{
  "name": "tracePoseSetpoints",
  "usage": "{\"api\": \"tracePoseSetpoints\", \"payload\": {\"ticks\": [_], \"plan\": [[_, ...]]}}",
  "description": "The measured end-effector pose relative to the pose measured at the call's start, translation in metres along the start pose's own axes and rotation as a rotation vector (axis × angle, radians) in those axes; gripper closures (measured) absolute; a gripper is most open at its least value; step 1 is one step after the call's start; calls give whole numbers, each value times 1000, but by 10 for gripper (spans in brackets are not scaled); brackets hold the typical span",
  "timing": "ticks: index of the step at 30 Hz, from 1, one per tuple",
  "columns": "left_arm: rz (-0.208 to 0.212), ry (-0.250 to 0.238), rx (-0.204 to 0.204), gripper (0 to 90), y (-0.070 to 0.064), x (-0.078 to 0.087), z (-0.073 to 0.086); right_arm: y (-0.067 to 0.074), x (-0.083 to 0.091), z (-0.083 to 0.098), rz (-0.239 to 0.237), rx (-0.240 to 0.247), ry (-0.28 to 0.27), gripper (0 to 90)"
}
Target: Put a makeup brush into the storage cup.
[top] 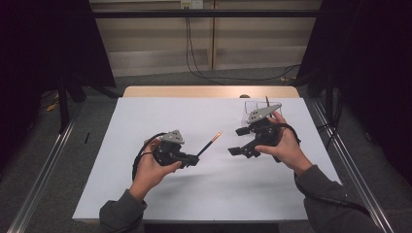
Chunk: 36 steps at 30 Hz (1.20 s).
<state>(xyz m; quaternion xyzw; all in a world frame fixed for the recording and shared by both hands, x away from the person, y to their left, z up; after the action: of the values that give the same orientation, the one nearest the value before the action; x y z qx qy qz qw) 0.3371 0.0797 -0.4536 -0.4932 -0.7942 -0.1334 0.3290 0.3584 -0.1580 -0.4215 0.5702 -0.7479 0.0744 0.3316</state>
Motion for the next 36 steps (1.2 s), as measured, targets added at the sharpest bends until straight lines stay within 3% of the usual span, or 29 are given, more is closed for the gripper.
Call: {"api": "tracePoseSetpoints", "payload": {"ticks": [2,4,15,21,32,36], "plan": [[11,-27,18,853,-1,-2,0,0,0,0,4,0,-9,142],[9,-20,18,853,-1,-2,1,0,-1,-1,-6,0,-15,143],[9,-138,89,853,-3,-5,-1,1,-3,-3,-16,5,-35,153],[-8,-181,98,853,-5,-6,-3,2,-5,-2,-25,3,-39,159],[-3,-264,128,853,-13,-11,-4,4,-4,-4,-38,1,-62,175],[-4,-277,122,853,-16,-15,-4,4,-4,-4,-41,-5,-73,188]]}}
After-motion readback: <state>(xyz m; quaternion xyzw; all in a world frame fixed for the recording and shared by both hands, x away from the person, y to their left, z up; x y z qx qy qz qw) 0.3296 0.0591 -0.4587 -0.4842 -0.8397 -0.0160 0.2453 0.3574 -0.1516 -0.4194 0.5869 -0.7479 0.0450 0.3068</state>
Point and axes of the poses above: each handheld gripper's, and its own axes: x roughly backward along the jaws, z roughly out of its underside, y roughly to its left, the point moved 5 cm from there along -x, roughly forward along the jaws, and after that the axes turned 10 degrees about -z, right-handed, at the moved point
